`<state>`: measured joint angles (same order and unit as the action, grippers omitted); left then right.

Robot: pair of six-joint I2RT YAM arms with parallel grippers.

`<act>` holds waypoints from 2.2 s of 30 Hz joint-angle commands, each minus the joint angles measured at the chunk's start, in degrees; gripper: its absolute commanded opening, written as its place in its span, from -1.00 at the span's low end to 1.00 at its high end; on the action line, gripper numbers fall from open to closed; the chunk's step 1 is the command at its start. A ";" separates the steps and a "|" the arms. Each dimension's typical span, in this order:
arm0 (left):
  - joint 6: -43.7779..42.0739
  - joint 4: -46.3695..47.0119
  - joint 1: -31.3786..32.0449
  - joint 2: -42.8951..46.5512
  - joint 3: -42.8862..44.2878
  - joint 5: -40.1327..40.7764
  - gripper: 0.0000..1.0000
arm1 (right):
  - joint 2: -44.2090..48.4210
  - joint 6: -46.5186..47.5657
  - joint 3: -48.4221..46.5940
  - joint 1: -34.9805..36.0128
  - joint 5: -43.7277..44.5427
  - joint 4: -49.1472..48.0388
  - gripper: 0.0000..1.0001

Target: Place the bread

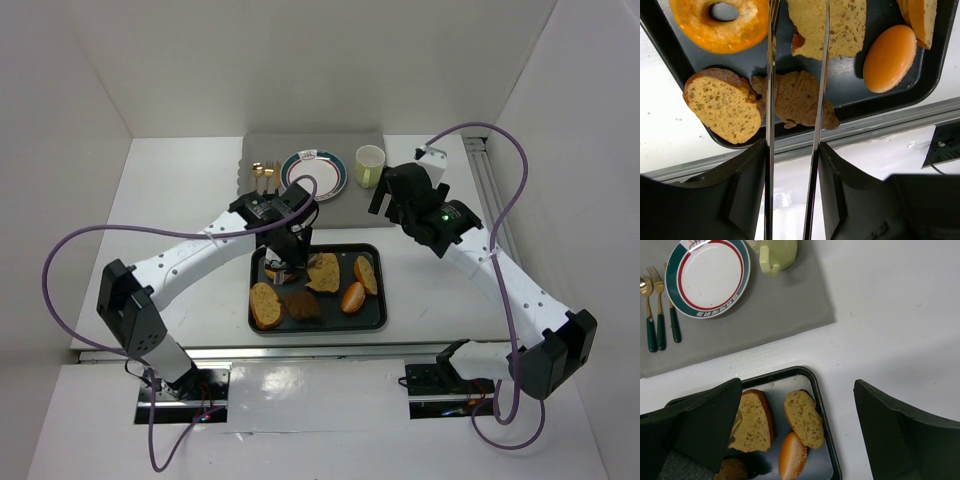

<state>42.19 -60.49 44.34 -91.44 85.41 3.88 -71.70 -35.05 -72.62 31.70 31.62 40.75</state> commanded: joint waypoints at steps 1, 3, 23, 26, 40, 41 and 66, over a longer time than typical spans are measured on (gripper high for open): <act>0.43 1.16 0.14 -0.23 0.90 0.16 0.10 | 0.60 0.07 0.02 -0.33 0.29 0.03 1.00; -0.70 1.69 0.14 -0.84 0.90 -0.71 0.10 | 0.60 0.07 0.02 -0.33 0.29 0.03 1.00; -6.69 -7.88 -3.20 -4.54 14.60 -9.50 -1.00 | -1.15 -0.46 -0.94 -0.33 -0.33 -1.20 1.00; -7.38 -9.99 -6.53 -6.02 21.10 -8.98 -1.00 | -1.16 0.06 -0.94 -0.33 -0.94 -2.43 1.00; -8.63 -0.88 -21.83 -17.19 35.27 -10.66 -1.00 | -0.46 -0.99 1.34 -0.33 -1.65 -1.38 1.00; -8.62 0.36 -23.58 -18.06 35.79 -11.95 -1.00 | -0.46 -0.99 1.34 -0.33 -1.65 -1.38 1.00; -8.36 10.57 -27.55 -20.28 37.12 -10.30 0.04 | -0.98 -3.27 3.36 -0.85 -1.65 -0.59 1.00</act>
<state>35.77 -51.00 16.64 -119.87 121.51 -6.46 -72.31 -37.78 -68.14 31.24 29.32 40.25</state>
